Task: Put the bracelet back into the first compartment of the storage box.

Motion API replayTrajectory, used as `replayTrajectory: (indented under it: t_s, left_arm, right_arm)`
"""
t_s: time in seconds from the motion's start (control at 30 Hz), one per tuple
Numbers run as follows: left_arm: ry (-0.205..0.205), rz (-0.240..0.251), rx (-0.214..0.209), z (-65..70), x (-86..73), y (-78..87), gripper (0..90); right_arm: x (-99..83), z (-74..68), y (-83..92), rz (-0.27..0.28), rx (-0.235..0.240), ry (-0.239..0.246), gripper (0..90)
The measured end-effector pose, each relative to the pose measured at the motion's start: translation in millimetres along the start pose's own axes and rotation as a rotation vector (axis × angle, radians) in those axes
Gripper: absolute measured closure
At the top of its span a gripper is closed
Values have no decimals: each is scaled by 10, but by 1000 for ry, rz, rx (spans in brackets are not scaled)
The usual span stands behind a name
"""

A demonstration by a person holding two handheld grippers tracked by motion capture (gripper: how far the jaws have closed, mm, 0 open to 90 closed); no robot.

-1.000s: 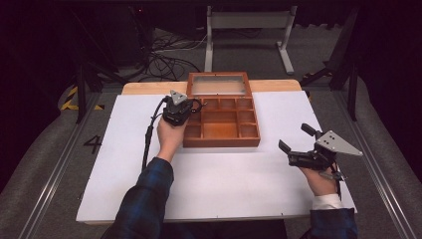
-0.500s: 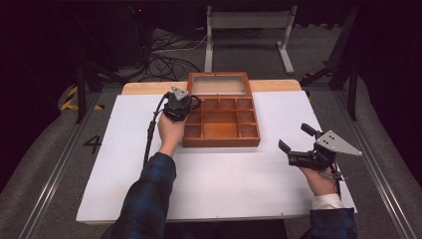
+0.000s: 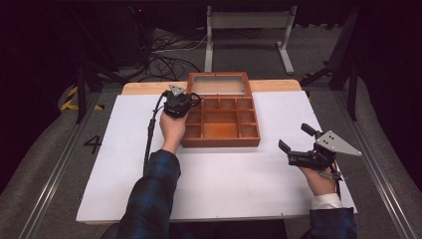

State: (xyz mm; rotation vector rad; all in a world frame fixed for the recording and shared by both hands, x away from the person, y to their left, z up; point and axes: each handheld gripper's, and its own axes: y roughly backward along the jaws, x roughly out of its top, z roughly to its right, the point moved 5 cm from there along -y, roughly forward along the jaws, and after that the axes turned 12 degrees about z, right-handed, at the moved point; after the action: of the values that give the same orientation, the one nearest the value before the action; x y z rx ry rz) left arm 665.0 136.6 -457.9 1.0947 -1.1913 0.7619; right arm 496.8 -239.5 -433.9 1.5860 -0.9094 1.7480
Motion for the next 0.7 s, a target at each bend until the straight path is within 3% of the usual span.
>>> replayTrajectory:
  t_s: [0.33,0.7]
  left_arm:
    - [-52,10,26,-5,36,-67,817]
    - [-60,-9,32,-33,-19,-132,812]
  right_arm:
    - [-5,-3,-2,-2,1,-6,21]
    - [-12,2,-7,-5,1,0,21]
